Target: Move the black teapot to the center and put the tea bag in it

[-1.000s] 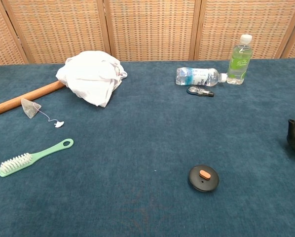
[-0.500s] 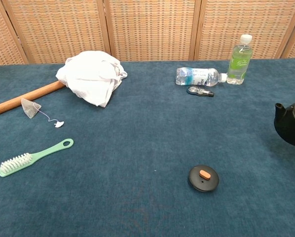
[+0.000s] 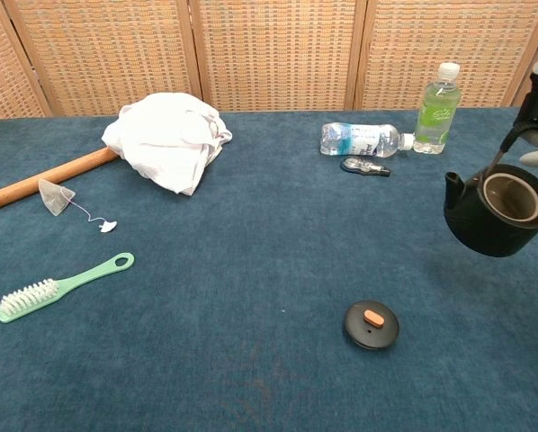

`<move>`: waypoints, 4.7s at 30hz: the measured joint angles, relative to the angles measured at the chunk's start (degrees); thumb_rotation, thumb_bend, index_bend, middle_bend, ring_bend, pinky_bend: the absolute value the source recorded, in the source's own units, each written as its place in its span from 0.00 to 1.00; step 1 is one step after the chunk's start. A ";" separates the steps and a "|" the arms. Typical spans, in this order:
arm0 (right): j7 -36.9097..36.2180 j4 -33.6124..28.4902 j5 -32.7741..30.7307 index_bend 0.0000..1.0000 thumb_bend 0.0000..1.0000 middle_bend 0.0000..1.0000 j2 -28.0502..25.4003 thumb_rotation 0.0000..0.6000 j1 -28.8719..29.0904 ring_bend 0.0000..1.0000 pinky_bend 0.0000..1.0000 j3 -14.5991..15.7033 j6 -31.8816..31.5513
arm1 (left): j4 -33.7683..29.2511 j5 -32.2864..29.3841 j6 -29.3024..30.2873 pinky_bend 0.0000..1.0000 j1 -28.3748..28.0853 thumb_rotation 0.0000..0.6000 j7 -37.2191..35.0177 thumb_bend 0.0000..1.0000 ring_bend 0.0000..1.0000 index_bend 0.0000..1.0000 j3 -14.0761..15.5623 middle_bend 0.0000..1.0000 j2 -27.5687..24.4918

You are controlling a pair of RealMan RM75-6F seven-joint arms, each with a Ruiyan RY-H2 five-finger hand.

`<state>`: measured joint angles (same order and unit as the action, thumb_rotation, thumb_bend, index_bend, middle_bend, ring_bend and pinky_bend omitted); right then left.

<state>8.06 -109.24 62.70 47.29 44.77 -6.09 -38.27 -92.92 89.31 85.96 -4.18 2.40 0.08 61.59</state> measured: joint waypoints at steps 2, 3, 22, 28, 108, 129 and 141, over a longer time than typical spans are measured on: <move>0.39 -0.49 -0.07 0.81 0.58 0.81 0.37 0.73 0.71 0.80 0.67 -0.63 -0.08 | 0.24 -0.14 -0.04 0.00 0.08 1.00 -0.23 0.48 0.00 0.03 0.04 0.00 0.06; 0.46 -0.63 -0.23 0.81 0.58 0.81 0.59 0.72 1.04 0.80 0.67 -0.90 -0.09 | 0.42 -0.21 -0.08 0.00 0.13 1.00 -0.38 0.48 0.00 0.03 0.08 0.00 0.12; 5.87 1.49 -7.60 0.81 0.58 0.80 7.44 0.74 10.09 0.80 0.67 -2.67 2.56 | 3.66 -1.56 -0.45 0.00 1.03 1.00 -3.09 0.48 0.00 0.03 0.40 0.00 1.14; 7.59 3.36 -9.70 0.80 0.58 0.80 10.20 0.73 12.53 0.80 0.67 -2.41 2.76 | 4.28 -1.97 -0.69 0.00 1.14 1.00 -3.55 0.48 0.00 0.03 0.38 0.00 1.40; 16.06 15.15 -21.90 0.52 0.58 0.45 30.38 0.71 29.72 0.78 0.67 4.97 1.58 | 9.06 -3.92 -1.99 0.00 3.37 1.00 -7.11 0.48 0.00 0.03 0.93 0.00 3.23; 15.39 13.13 -20.02 0.27 0.58 0.27 27.60 0.64 28.16 0.74 0.67 5.26 -0.76 | 8.57 -3.67 -2.20 0.00 3.10 1.00 -6.79 0.48 0.00 0.03 0.73 0.00 3.15; 10.35 8.40 -15.83 0.27 0.58 0.27 21.74 0.81 20.53 0.36 0.66 4.32 -8.90 | 7.40 -2.66 -2.15 0.00 2.20 1.00 -5.54 0.48 0.00 0.03 0.36 0.00 2.38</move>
<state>18.42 -100.84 46.87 69.04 65.30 -1.78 -47.17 -85.52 86.65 83.81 -1.98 -3.14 0.44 63.97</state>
